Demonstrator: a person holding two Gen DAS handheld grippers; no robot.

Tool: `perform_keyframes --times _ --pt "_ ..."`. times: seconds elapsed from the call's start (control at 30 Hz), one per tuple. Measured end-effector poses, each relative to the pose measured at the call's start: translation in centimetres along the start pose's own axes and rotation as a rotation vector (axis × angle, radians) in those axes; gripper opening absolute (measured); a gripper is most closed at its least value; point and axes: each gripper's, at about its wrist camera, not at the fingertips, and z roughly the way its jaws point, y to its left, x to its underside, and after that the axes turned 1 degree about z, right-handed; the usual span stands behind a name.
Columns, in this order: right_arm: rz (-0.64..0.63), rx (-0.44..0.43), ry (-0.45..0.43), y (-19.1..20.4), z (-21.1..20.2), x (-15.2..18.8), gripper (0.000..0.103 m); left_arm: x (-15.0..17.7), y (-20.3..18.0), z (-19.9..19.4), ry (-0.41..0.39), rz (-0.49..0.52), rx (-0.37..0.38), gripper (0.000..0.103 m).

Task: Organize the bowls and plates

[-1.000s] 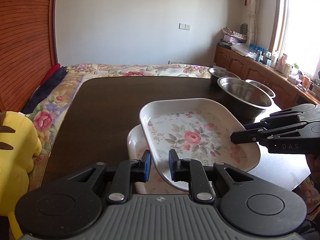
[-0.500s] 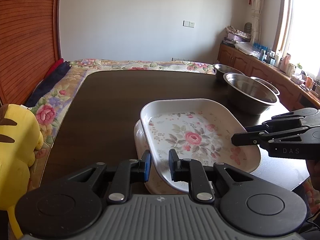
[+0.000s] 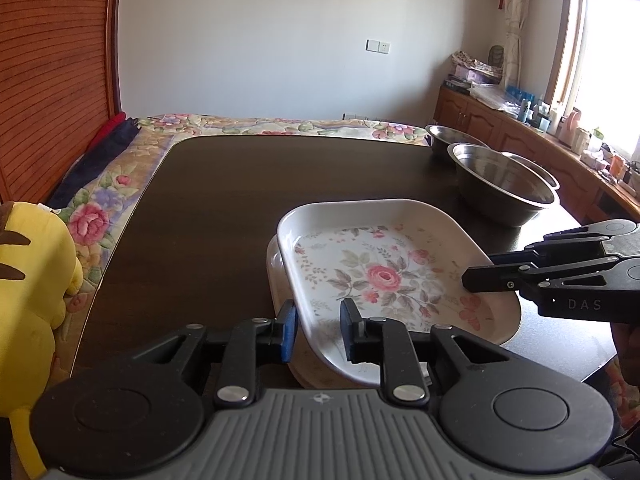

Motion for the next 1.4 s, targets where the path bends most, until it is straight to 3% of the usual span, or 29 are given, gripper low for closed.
perform_keyframes --times 0.2,0.73,1.0,1.17,1.4 --pt "0.004 -0.003 -0.01 -0.2 -0.1 0.0 0.02 0.0 0.2 -0.2 -0.002 -0.005 0.006 0.024" --pt "0.007 0.015 -0.063 -0.6 -1.8 -0.2 0.02 -1.0 0.0 -1.2 -0.06 0.004 -0.013 0.038" --pt "0.03 0.06 -0.143 -3.1 -4.1 -0.4 0.02 -2.9 -2.8 -0.5 -0.1 0.048 0.031 0.051" --pt "0.053 0.12 -0.203 -5.9 -6.0 0.0 0.02 -4.1 -5.5 0.9 -0.114 0.074 0.067 0.062" --pt "0.057 0.22 -0.273 -9.7 -8.4 0.7 0.021 -5.7 -9.3 3.6 -0.117 0.105 0.117 0.068"
